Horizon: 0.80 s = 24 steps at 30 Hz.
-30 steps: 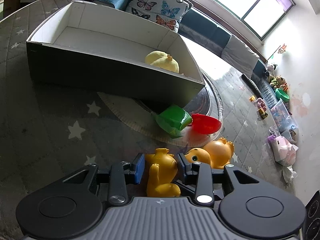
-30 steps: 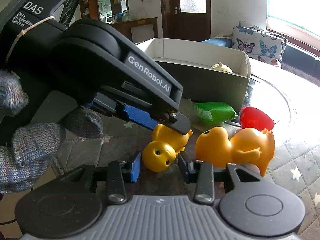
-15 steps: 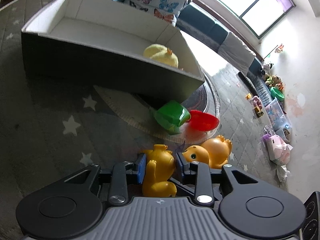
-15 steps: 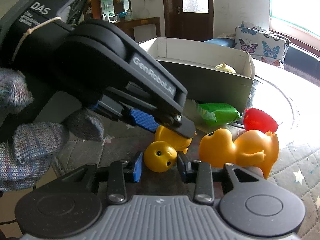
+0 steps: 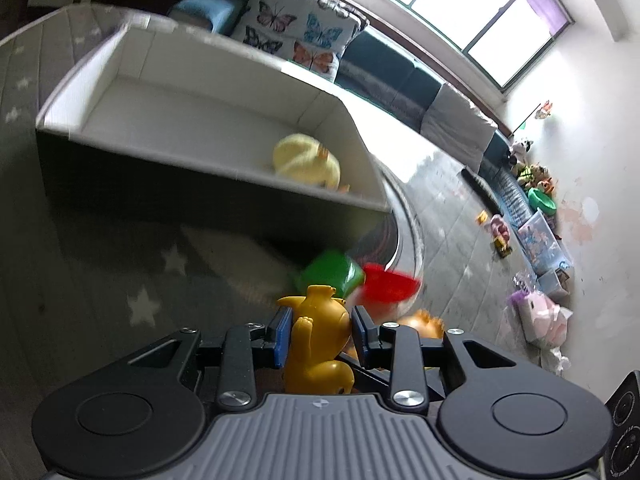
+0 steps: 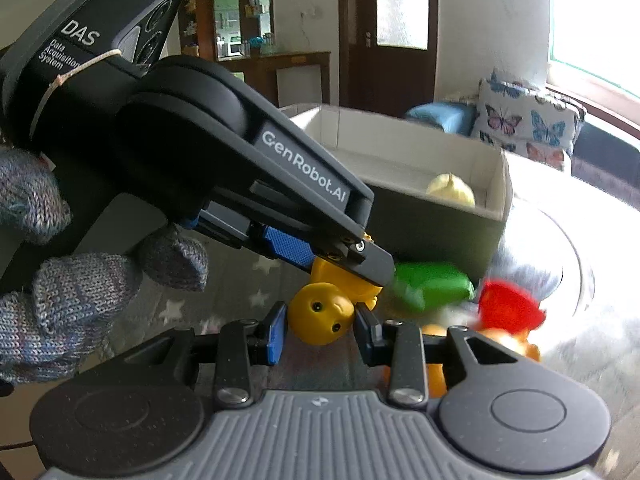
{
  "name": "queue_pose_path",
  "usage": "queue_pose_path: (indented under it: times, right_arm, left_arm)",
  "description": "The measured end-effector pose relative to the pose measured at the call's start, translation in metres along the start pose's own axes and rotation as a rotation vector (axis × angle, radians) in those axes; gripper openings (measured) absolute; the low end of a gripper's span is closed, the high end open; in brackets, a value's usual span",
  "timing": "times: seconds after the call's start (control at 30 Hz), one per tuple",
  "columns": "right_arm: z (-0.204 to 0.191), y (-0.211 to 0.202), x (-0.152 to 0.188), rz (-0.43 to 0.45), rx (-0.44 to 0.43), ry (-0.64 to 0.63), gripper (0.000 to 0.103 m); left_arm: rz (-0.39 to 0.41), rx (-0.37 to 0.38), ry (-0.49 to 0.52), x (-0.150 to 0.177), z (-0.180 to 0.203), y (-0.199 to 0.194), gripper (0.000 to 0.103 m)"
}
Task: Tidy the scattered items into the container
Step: 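Carry the yellow duck with the left gripper into the box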
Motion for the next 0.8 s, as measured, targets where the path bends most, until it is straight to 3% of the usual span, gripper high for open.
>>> queue_pose_path:
  times: [0.43, 0.63, 0.8]
  right_arm:
    - [0.036, 0.043, -0.086, 0.101, 0.009, -0.047, 0.035]
    - [0.053, 0.083, -0.107, 0.055, -0.013, -0.018, 0.035]
    - [0.064, 0.115, -0.114, 0.002, -0.028, -0.004, 0.035]
  left_arm:
    - [0.108, -0.030, 0.037, -0.102, 0.000, 0.009, 0.035]
    - [0.091, -0.042, -0.015, -0.136, -0.023, 0.034, 0.035]
    - [0.061, -0.068, -0.054, -0.143, -0.042, 0.057, 0.035]
Point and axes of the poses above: each gripper's, at about its wrist camera, not at the fingertips, and y roughly the way its jaws point, z to its right, x to its underside, the point moved 6 cm from there along y, roughly the way its jaws point, and after that the axes turned 10 degrees about x, right-handed, at the moved point
